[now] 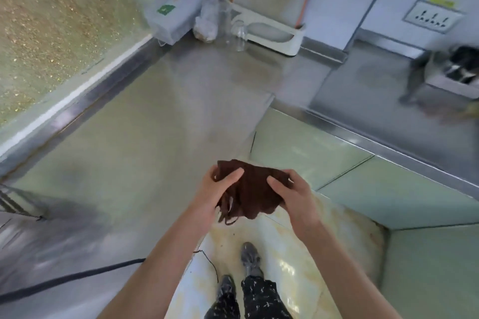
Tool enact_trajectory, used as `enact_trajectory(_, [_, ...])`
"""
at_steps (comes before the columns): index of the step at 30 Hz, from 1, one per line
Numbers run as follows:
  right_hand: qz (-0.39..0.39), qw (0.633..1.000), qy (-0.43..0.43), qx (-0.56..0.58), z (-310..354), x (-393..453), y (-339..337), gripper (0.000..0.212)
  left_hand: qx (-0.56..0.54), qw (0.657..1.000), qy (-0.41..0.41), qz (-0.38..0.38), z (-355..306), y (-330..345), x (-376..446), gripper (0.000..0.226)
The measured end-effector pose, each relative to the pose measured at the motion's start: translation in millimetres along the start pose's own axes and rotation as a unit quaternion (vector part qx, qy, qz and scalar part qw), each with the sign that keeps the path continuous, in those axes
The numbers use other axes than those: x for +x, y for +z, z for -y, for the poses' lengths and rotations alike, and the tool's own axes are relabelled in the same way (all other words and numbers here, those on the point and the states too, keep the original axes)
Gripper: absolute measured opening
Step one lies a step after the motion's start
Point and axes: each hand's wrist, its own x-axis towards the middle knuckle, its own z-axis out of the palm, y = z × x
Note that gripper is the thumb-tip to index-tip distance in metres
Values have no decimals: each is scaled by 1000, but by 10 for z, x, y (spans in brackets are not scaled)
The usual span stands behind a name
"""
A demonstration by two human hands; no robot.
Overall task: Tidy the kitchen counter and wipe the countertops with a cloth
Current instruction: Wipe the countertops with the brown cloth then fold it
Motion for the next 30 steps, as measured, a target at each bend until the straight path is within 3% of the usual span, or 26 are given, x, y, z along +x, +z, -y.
enact_trajectory(2, [-50,998,-29,-29,15,-135,-269,6,82,996,20,5,-43,215,0,30])
enact_trajectory(4, [-108,992,-48,-38,26,-250,-551,5,135,988,38,59,-80,474,-21,23])
enact_trajectory(9, [-225,971,-82,-19,116,-564,-1244,5,216,949,80,215,-106,1224,-56,34])
enact_trajectory(12, [-291,951,-101,-15,160,-725,-1681,4,312,902,126,270,-100,1796,-42,22])
enact_trajectory(14, [-336,934,-112,-37,155,-790,-1999,6,384,855,202,283,-62,2254,-58,16])
enact_trajectory(17, [-401,906,-119,-60,122,-855,-2532,8,423,818,272,280,82,3001,-117,22])
enact_trajectory(23, [-472,877,-85,-21,-12,-1031,-3901,7,463,783,182,375,632,4556,-146,31])
enact_trajectory(27, [-476,878,-48,5,-220,-1098,-4839,10,519,731,120,426,1044,5608,-63,28])
enact_trajectory(30, [-498,864,-16,78,-383,-1041,-5404,10,538,682,133,477,1316,6357,12,21])
